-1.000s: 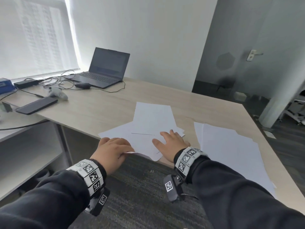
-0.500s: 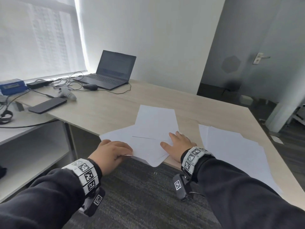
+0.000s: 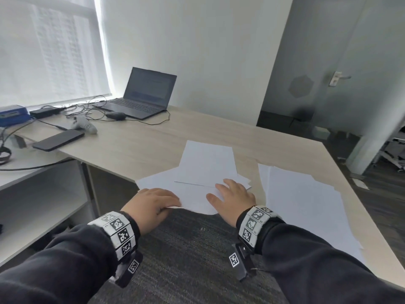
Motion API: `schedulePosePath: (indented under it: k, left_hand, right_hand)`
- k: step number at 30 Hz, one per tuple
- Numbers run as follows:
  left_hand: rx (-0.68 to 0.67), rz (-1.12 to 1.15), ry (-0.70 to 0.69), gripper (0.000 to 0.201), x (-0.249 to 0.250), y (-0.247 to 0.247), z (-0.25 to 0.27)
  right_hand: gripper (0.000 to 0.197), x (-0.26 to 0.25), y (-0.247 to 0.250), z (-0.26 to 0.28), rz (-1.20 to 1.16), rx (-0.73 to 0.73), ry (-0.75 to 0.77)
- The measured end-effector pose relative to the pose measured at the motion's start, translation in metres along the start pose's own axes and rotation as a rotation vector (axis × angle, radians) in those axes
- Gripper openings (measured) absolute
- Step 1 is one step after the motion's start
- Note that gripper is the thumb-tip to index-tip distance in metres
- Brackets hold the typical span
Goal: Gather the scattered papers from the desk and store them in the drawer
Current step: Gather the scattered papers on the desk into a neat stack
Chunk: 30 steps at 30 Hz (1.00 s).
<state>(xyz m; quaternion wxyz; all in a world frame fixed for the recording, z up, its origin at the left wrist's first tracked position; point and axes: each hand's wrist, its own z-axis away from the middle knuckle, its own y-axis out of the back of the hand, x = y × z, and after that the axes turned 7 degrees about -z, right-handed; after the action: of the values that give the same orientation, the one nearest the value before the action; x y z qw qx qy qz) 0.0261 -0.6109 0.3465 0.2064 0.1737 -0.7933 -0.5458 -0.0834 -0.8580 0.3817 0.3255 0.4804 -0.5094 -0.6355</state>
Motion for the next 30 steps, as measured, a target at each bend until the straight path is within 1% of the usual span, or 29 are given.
schedulePosePath:
  k: [3,7,8,10,13,17,19,22,24,28,30]
  left_hand:
    - [0.012,-0.02,-0.002,0.032,0.0,0.001,0.003]
    - [0.033,-0.039,0.023,0.027,-0.004,0.005,0.008]
    - [0.034,-0.036,0.031,0.027,-0.006,0.006,0.008]
    - [0.024,-0.034,0.053,0.027,-0.009,0.006,0.008]
    - [0.035,-0.016,0.075,0.029,-0.009,0.006,0.008]
    - [0.025,0.003,0.093,0.038,-0.003,0.009,0.009]
    - [0.007,0.005,0.094,0.04,-0.001,0.009,0.011]
    - [0.014,0.009,0.078,0.035,-0.001,0.008,0.011]
    - [0.032,0.018,0.065,0.031,-0.002,0.009,0.011]
    - [0.043,0.01,0.057,0.032,-0.003,0.01,0.014]
    - [0.04,0.011,0.066,0.033,-0.005,0.01,0.014]
  right_hand:
    - [0.068,0.009,0.002,-0.007,-0.012,-0.026,-0.056]
    - [0.076,0.013,0.0,-0.008,0.006,-0.101,-0.09]
    - [0.076,0.012,0.0,-0.006,0.002,-0.098,-0.095]
    - [0.072,0.011,0.0,0.0,0.033,-0.028,-0.062]
    - [0.062,0.007,0.001,0.009,0.066,0.074,0.03]
    - [0.05,0.008,0.0,0.014,0.072,0.08,0.063]
    - [0.044,0.01,-0.001,0.016,0.035,0.072,0.071]
    - [0.041,0.012,-0.004,0.018,-0.05,0.049,0.091]
    - [0.04,0.014,-0.005,0.02,-0.069,0.043,0.132]
    - [0.042,0.015,-0.005,0.025,-0.087,0.092,0.189]
    - [0.032,0.016,-0.003,0.028,-0.161,0.129,0.208]
